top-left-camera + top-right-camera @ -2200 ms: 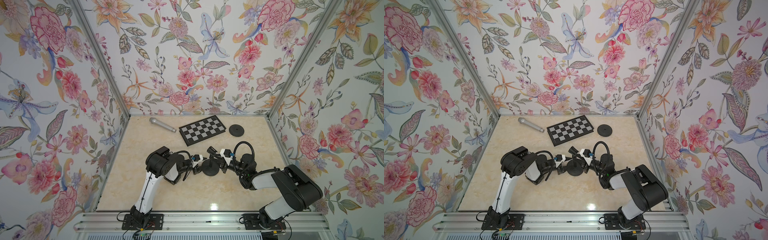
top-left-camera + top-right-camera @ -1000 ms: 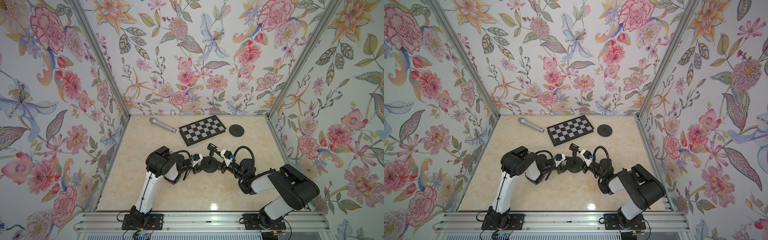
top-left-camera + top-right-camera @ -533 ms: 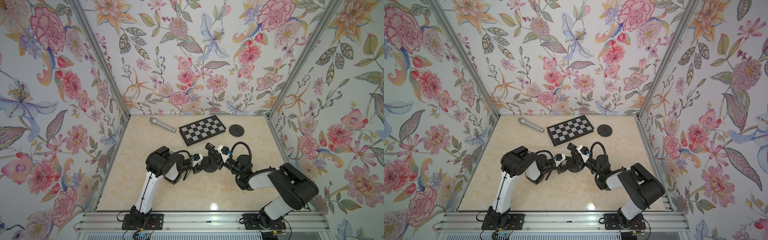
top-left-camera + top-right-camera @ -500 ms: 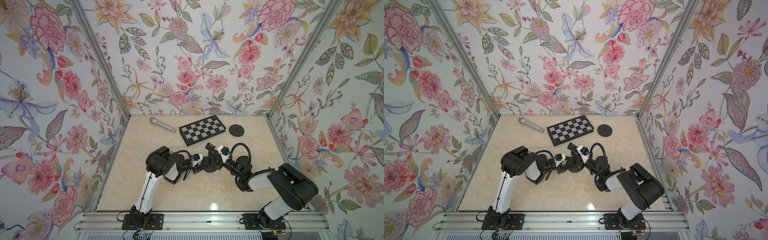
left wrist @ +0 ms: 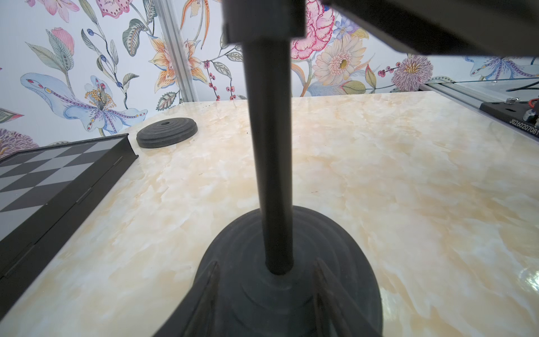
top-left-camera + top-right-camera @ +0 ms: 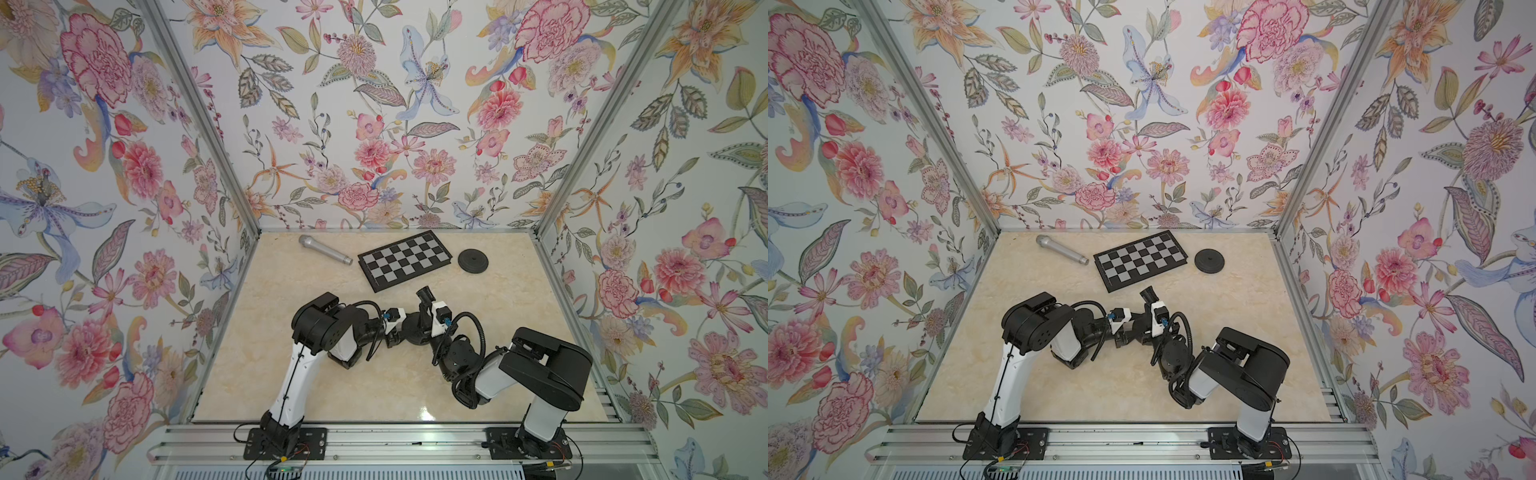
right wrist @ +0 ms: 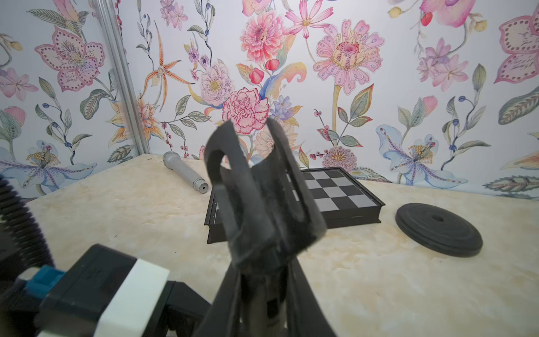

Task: Assemble a microphone stand
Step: Screw the microphone stand pole into the microphone stand base.

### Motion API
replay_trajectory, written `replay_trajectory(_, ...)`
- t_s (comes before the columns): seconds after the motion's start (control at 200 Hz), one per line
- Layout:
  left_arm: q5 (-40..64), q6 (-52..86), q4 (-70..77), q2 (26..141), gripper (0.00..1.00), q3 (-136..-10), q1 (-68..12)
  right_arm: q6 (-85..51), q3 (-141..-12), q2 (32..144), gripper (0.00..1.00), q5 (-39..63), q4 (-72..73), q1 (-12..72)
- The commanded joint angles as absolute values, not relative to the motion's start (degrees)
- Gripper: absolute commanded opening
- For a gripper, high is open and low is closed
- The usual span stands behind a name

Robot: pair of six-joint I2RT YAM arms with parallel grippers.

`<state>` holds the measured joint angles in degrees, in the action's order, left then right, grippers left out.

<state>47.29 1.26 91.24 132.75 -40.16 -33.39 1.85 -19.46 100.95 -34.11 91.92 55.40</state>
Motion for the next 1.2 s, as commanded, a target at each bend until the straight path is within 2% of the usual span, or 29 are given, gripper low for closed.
replay_trajectory(0.0,43.88,-2.38,77.71,137.95,0.52,-38.09,-34.23,4.58,-13.04,99.82,0.47,-17.98,89.31,50.63)
replay_trajectory(0.055,43.86,-2.51,77.43,137.81,0.52,-38.11,-34.19,4.95,-11.30,97.23,0.53,-4.81,88.44,45.98)
replay_trajectory(0.195,43.79,-1.91,78.44,138.15,0.52,-37.92,-34.28,5.79,-12.03,91.64,0.55,22.18,81.41,34.62)
replay_trajectory(0.335,43.93,-1.83,78.50,138.03,0.52,-37.94,-34.41,9.05,-17.00,89.54,0.56,38.47,72.16,28.33)
replay_trajectory(0.455,44.19,-2.29,77.37,138.01,0.52,-38.73,-34.42,8.94,-23.13,90.79,0.55,48.88,66.74,24.25)
replay_trajectory(0.575,44.08,-1.82,78.12,137.75,0.51,-38.30,-34.45,10.02,-28.33,93.01,0.52,52.92,62.23,22.60)
replay_trajectory(0.611,43.99,-1.68,78.61,137.84,0.52,-38.15,-34.53,10.01,-29.54,93.80,0.49,53.84,61.53,22.35)
replay_trajectory(0.701,44.25,-2.14,77.08,137.66,0.51,-39.04,-34.51,10.15,-32.55,95.61,0.30,55.70,58.34,22.19)
replay_trajectory(0.891,44.03,-1.90,77.54,137.88,0.51,-38.94,-34.65,7.39,-30.13,96.58,0.00,48.41,64.33,22.30)
replay_trajectory(0.976,44.04,-2.12,77.22,137.65,0.51,-38.95,-34.64,5.31,-26.49,95.88,0.00,38.38,69.31,23.24)
replay_trajectory(1.061,43.73,-1.63,78.33,138.00,0.51,-38.37,-34.65,3.35,-21.26,95.44,0.00,18.44,76.11,27.77)
replay_trajectory(1.196,43.91,-2.11,76.72,137.96,0.52,-39.16,-34.64,-0.86,-17.33,99.34,0.00,-24.99,82.11,43.07)
